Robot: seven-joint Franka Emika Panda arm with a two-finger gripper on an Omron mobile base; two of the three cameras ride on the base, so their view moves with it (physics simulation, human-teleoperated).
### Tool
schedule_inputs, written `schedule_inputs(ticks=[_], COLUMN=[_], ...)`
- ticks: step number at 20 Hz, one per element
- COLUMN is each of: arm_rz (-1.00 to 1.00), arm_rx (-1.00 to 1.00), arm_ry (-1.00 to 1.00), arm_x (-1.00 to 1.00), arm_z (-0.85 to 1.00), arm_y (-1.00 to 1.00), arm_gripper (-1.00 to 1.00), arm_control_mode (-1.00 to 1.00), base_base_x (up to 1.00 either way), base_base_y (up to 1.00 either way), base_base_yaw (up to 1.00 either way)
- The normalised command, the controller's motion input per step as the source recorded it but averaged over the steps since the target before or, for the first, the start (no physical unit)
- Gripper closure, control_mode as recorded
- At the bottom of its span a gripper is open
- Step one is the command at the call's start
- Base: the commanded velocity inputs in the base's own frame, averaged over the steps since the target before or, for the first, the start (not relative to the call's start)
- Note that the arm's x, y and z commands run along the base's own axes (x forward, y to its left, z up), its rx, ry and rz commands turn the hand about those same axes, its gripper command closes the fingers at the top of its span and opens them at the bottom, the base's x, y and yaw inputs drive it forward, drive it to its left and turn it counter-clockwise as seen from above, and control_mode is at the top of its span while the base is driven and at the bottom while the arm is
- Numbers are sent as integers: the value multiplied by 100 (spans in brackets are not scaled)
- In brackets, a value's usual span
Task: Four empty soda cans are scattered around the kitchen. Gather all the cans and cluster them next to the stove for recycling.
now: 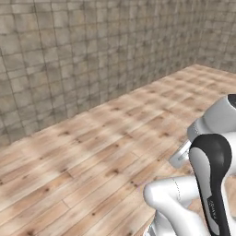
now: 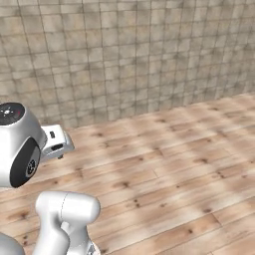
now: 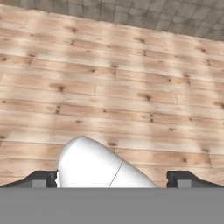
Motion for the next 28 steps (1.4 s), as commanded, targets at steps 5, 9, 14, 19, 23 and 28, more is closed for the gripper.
schedule_inputs(ticks=[5,9,14,19,23,28], arm_rz=[0,0,0,0,0,0], arm_rx=[0,0,0,0,0,0], arm_ry=[0,0,0,0,0,0], arm_x=[0,0,0,0,0,0], arm_z=[0,0,0,0,0,0], arm_y=[0,0,0,0,0,0], arm_gripper=[-100,-100,-100,-100,-100,-100], arm_control_mode=[100,100,100,100,100,100], base_base_x=[0,0,0,0,0,-1], base_base_y=[0,0,0,0,0,27], base_base_yaw=[-50,-50,-50,-50,-50,-42])
